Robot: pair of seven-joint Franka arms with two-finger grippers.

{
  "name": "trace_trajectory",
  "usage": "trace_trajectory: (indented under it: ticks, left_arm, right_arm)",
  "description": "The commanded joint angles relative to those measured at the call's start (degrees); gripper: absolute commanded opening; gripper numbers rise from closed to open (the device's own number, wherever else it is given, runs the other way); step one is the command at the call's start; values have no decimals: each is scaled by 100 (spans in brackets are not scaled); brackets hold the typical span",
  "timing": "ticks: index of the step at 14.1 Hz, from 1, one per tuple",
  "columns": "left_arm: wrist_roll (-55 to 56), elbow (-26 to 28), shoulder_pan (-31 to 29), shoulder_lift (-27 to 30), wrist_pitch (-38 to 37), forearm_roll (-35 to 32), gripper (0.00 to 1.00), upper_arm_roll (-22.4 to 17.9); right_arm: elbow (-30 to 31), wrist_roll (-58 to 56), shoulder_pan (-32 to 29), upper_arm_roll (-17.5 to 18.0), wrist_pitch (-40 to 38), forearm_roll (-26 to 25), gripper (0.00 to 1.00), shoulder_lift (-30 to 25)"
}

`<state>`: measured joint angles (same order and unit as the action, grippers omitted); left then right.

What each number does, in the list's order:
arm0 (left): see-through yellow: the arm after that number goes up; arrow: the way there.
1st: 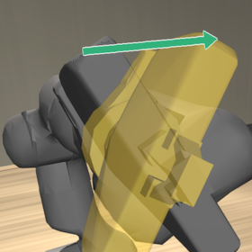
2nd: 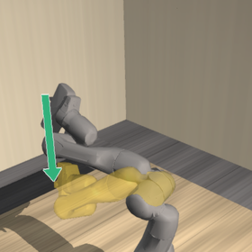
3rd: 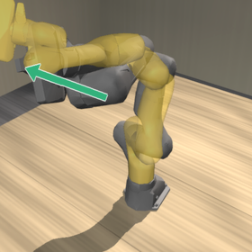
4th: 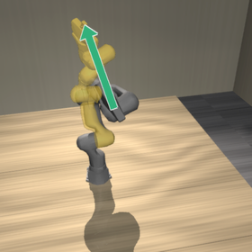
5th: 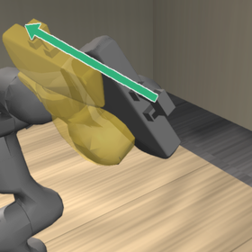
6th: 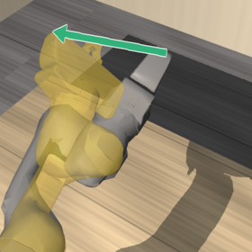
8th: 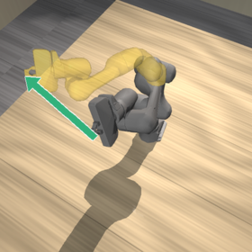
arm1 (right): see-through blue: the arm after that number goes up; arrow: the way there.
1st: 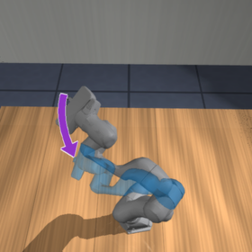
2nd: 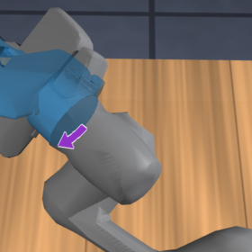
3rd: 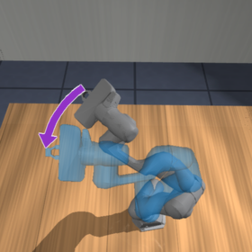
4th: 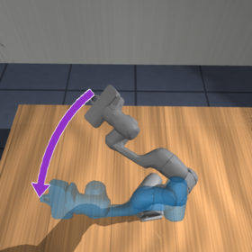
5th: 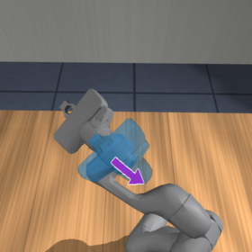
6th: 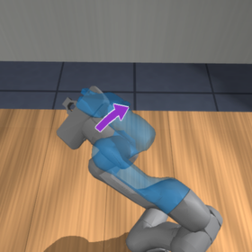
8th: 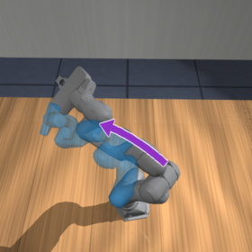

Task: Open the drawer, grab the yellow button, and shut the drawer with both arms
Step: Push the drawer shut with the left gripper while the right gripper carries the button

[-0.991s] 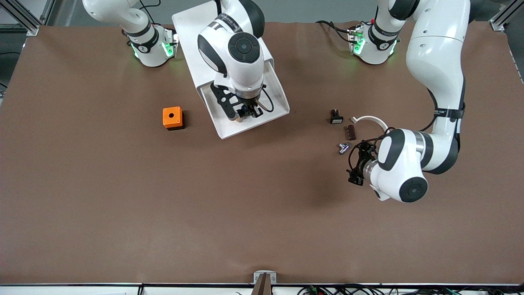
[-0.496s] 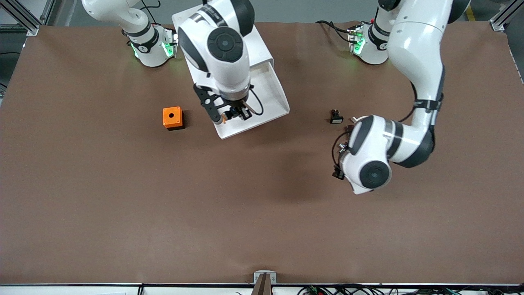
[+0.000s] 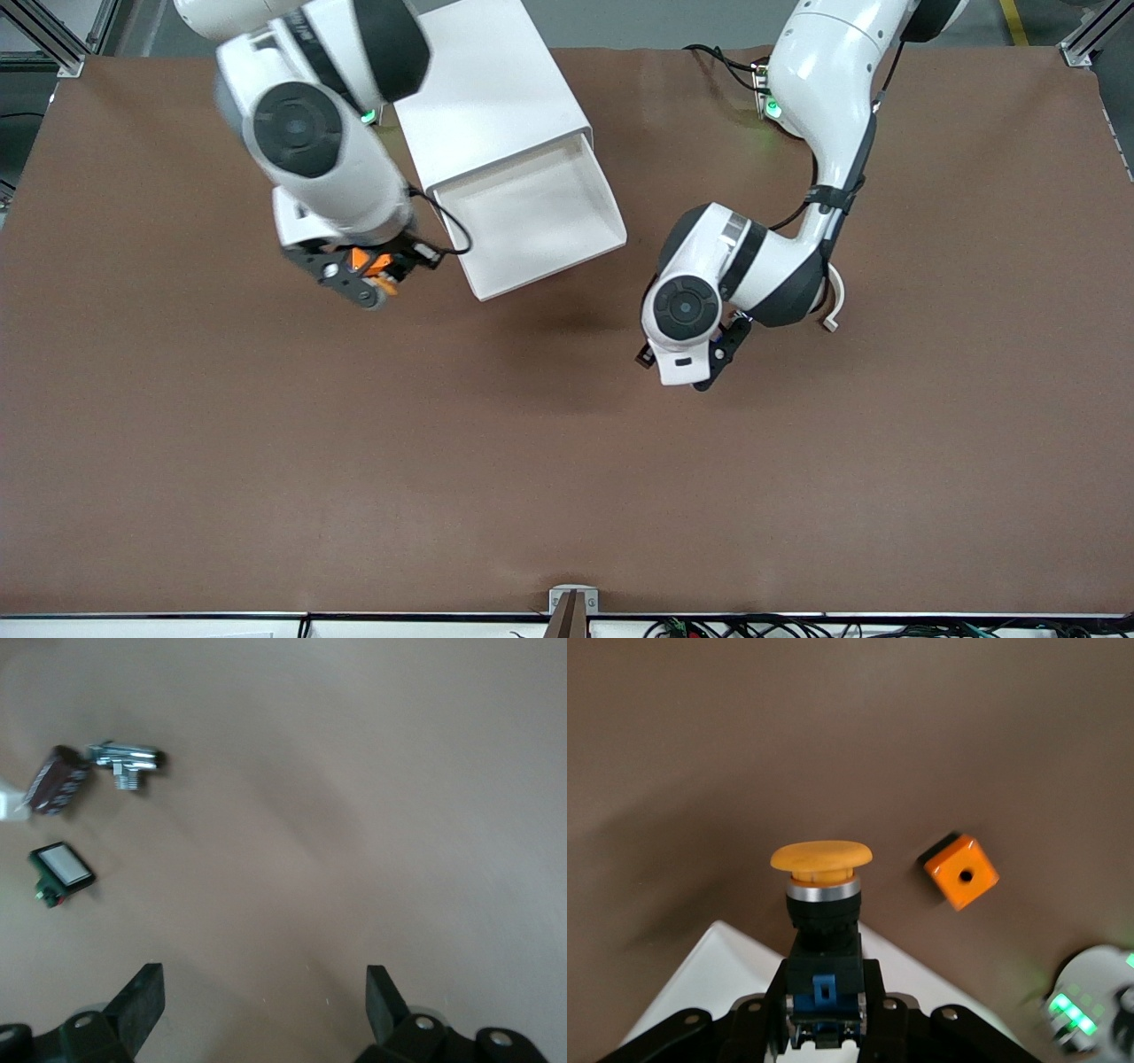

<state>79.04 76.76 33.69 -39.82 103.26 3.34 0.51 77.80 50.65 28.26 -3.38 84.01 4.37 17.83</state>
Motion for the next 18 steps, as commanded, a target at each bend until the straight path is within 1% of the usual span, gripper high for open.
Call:
trace_trajectory:
  ticks: [1,3,4,5,6,9,11,12,13,15,18]
  left_arm:
    - [-1194,269,-47,360,194,-167,100,282]
    - [-1539,270,-3,379,203,-176,100,440]
    - [-1601,278,-12,387,203,-167,100,598]
    - [-1628,322,-47,396,221,-167,100,747]
    - [-1637,505,-47,492,404,-176,100,862]
    - [-1759,1392,-73,983,1404,-167,100,1108]
    - [-1804,1553,-82,1152,1530,-115,100,1223]
    - [-1804,1553,-82,1169,1522,-79,100,1302]
    - [-1804,1562,-91,1170,1530,-70,100,1381]
    - [-1795,1623,-91,1187,1530,26,100,1539]
    - [-1795,1790,-91,1249,1530,79,100,1750]
  right_arm:
    - [332,-2017,-890,92,10,2,5,-262]
    - [420,-2899,-1356,83,36,-24,5,-262]
    - [516,-3199,-1550,83,62,-129,5,-245]
    - [673,-3602,-1665,83,210,-399,5,-254]
    - [962,-4015,-1753,83,456,-628,5,-297]
    - [2095,-5070,-2359,83,1641,-701,5,-587]
    - [2528,-5678,-2728,83,2248,-701,5,-579]
    - [2608,-5845,-2869,75,2416,-701,3,-553]
    - [2643,-5908,-2966,66,2540,-727,2,-509]
    - [2653,-5943,-3290,75,2838,-797,2,-229]
    - [2731,-6557,-3634,66,3252,-815,2,71]
